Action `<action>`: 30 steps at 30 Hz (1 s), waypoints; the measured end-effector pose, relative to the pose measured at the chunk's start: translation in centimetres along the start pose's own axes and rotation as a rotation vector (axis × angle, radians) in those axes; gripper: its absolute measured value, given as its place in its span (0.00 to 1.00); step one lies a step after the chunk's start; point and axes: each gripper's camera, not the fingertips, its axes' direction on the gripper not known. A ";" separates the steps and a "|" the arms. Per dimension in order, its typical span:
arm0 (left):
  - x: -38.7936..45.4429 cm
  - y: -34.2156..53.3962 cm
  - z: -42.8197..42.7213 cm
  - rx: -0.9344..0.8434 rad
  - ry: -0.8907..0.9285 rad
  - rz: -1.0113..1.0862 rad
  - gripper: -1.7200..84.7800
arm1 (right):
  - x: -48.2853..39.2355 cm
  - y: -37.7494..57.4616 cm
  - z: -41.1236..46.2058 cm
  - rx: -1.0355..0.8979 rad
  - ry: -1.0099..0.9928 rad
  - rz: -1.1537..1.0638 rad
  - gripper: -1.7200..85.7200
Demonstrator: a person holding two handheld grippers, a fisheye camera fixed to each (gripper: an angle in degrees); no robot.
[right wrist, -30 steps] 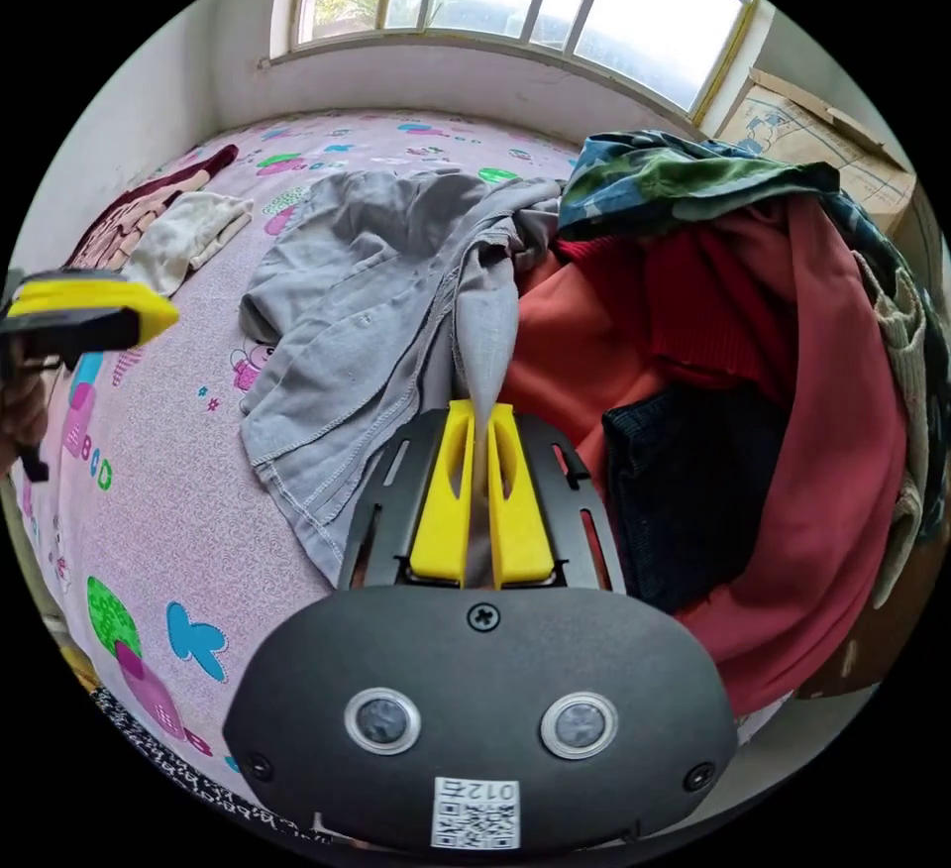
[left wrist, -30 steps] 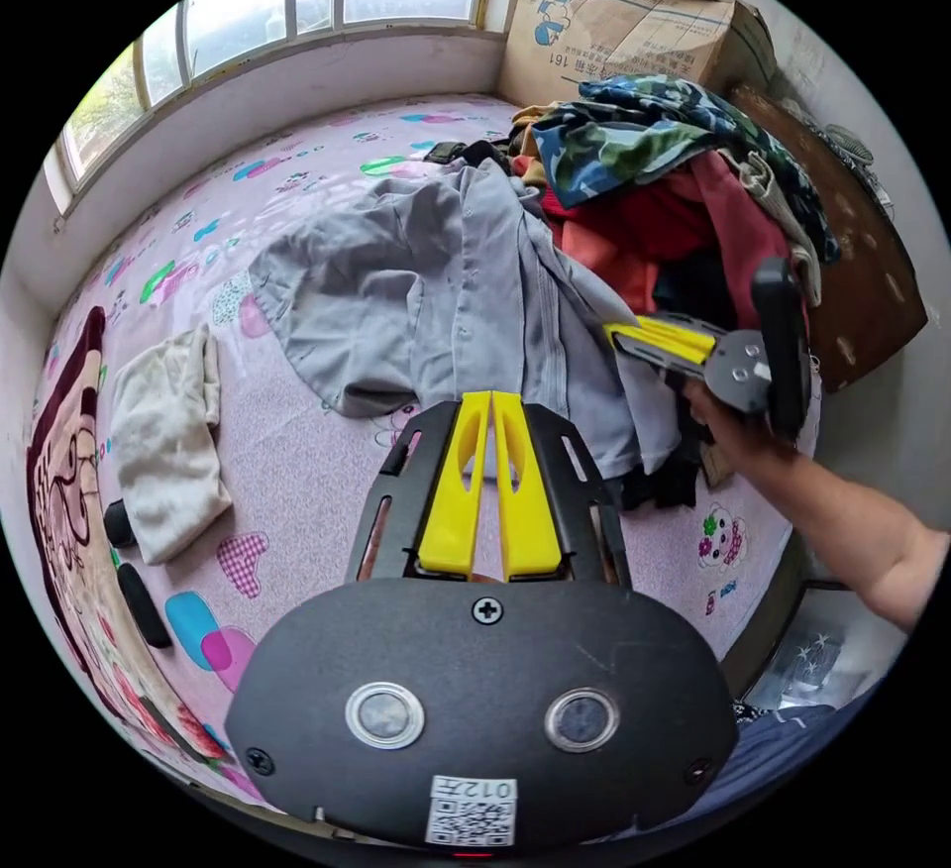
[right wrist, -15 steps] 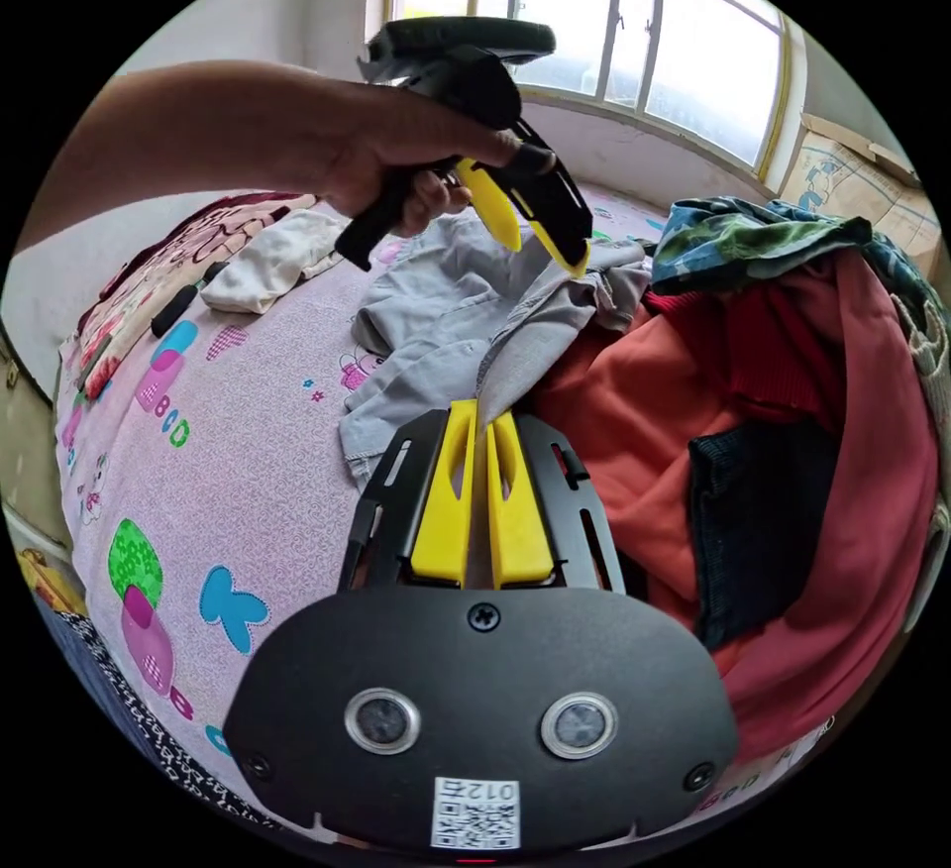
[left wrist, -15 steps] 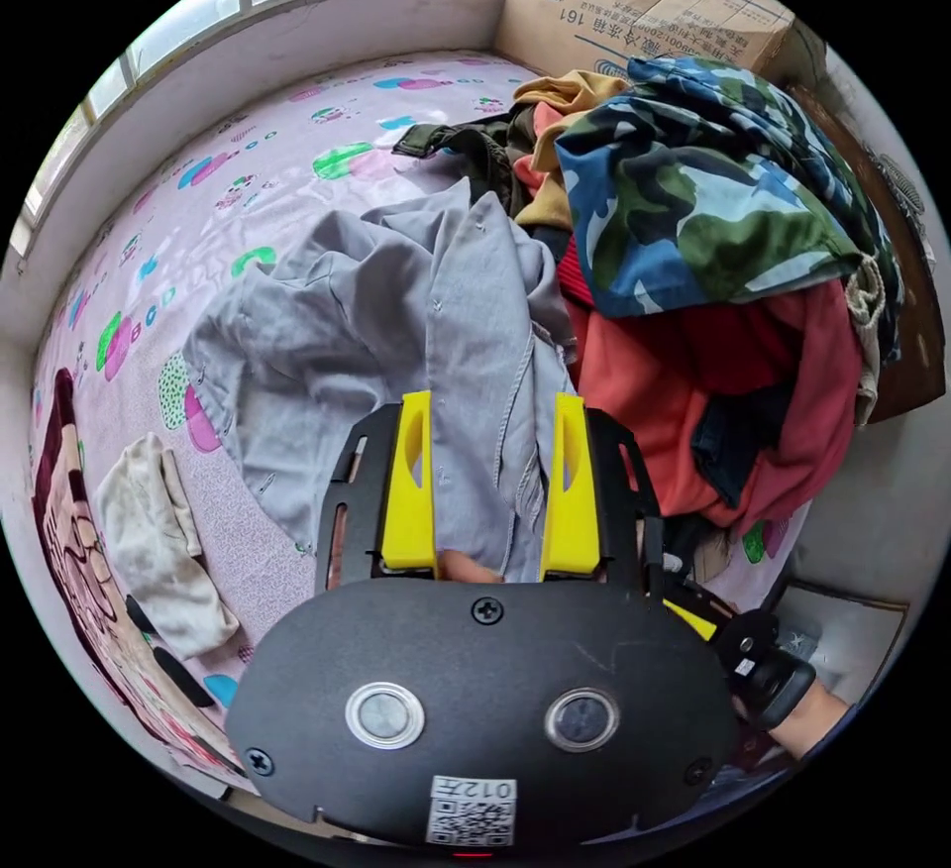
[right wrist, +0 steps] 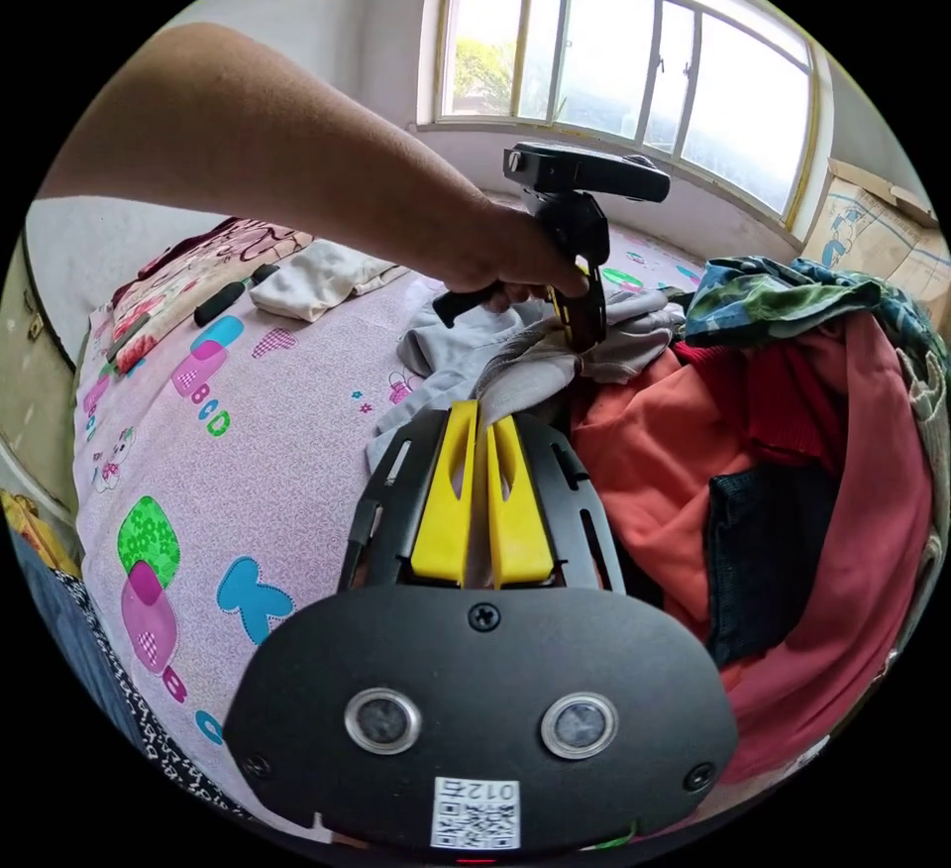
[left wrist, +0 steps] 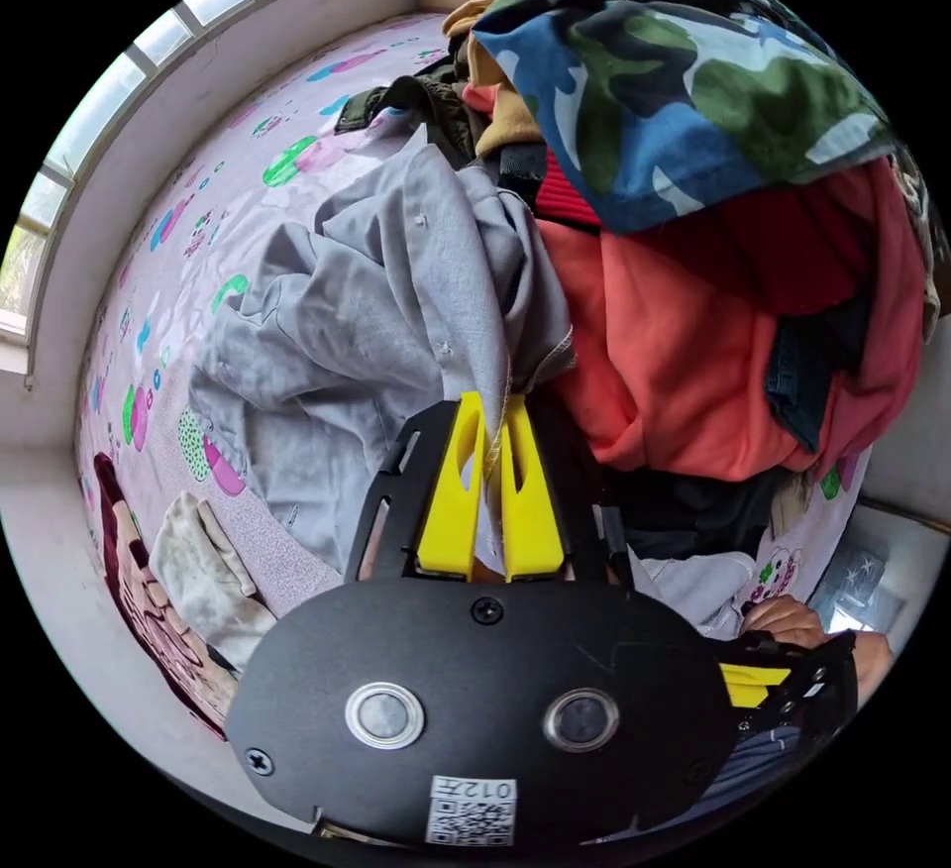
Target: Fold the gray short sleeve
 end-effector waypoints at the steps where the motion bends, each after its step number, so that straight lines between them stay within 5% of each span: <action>1: -0.2 0.5 -1.2 0.017 -0.020 0.012 0.03 | -0.5 -0.4 -0.3 0.000 -0.003 -0.016 0.03; 19: -7.4 21.8 -23.3 0.109 -0.110 0.034 0.01 | -4.6 -5.5 -8.0 0.036 -0.073 -0.047 0.11; 30: -6.9 31.4 -33.2 0.109 -0.152 0.174 0.01 | 0.4 -11.2 1.4 -0.122 -0.074 0.057 0.14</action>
